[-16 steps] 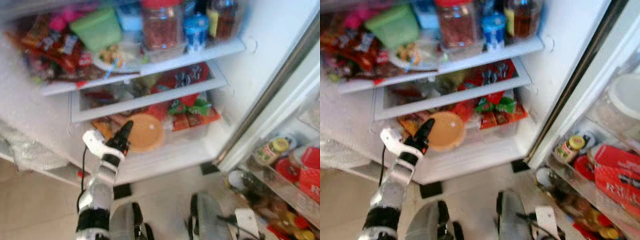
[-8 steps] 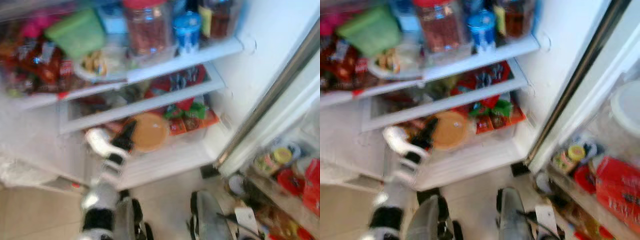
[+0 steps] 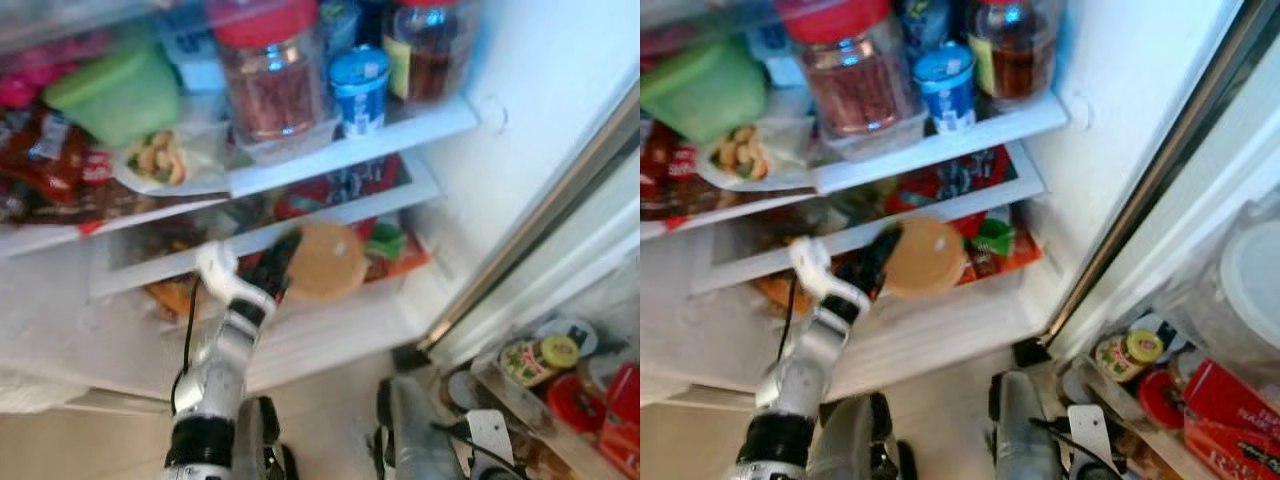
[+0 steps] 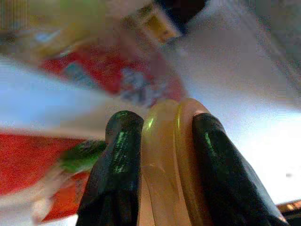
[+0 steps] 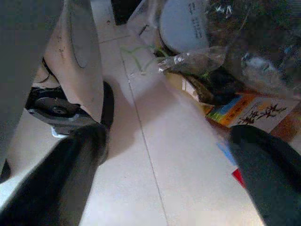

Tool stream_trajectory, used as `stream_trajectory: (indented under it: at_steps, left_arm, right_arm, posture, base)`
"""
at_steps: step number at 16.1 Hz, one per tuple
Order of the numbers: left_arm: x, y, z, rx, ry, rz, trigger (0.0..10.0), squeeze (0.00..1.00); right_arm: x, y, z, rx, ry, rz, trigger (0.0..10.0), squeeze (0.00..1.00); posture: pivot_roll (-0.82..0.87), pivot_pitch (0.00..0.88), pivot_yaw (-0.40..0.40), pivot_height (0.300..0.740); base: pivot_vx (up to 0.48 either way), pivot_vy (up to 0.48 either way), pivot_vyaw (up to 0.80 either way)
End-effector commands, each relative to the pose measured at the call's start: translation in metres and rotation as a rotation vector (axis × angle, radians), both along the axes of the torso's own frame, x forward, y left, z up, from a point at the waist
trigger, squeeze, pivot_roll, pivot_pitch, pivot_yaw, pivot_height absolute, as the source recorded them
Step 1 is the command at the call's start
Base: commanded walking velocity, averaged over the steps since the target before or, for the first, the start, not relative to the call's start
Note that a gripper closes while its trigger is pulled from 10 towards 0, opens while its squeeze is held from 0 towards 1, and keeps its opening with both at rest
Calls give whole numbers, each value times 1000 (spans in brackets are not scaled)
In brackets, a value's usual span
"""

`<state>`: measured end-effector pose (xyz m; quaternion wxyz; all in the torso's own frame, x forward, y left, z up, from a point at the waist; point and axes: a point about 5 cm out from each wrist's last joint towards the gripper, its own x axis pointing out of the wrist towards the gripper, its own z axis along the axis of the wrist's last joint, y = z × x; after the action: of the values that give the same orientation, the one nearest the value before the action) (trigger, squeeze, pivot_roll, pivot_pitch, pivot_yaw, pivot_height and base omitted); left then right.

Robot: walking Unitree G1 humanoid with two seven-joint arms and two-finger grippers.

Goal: Restocking fridge

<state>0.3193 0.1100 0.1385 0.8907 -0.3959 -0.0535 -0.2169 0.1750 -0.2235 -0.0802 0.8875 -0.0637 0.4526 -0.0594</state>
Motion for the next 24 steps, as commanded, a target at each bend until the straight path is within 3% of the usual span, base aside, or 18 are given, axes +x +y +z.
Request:
stream_trajectory:
  at_steps: [1,3,5,7,10,14,16,21,24]
  left_arm:
    - [-11,7,-11,18,27,-11,10000,0]
    - [-20,0,-5,51,-7,-96,10000,0]
    - [-20,3,5,44,-36,-76,10000,0]
    - [-11,14,13,17,-48,15,10000,0]
    - [-1,18,21,-84,-37,71,10000,0]
    - [18,27,17,-106,13,206,10000,0]
    - [29,42,9,-119,78,339,10000,0]
    - [50,64,16,-106,90,504,10000,0]
    - [55,72,21,-126,96,573,10000,0]
  right_arm:
    - [-15,7,-9,23,56,0,10000,0]
    - [-15,7,-9,24,55,2,10000,0]
    - [-15,6,-8,22,56,5,10000,0]
    - [-15,6,-8,20,57,9,10000,0]
    - [-14,6,-8,17,56,15,10000,0]
    - [-14,6,-8,17,57,24,10000,0]
    - [-14,6,-8,16,55,23,10000,0]
    - [-14,5,-8,16,57,32,10000,0]
    - [-14,4,-7,14,56,30,10000,0]
  posture:
    - [-102,260,112,614]
    - [-101,259,109,614]
    - [-100,257,108,614]
    - [-100,258,106,614]
    - [-103,258,105,614]
    - [-102,261,100,614]
    - [-102,264,97,614]
    - [-106,266,88,614]
    - [-108,266,87,614]
  base:
    - [0,0,0]
    - [0,0,0]
    - [0,0,0]
    - [0,0,0]
    - [0,0,0]
    - [0,0,0]
    - [0,0,0]
    - [0,0,0]
    - [0,0,0]
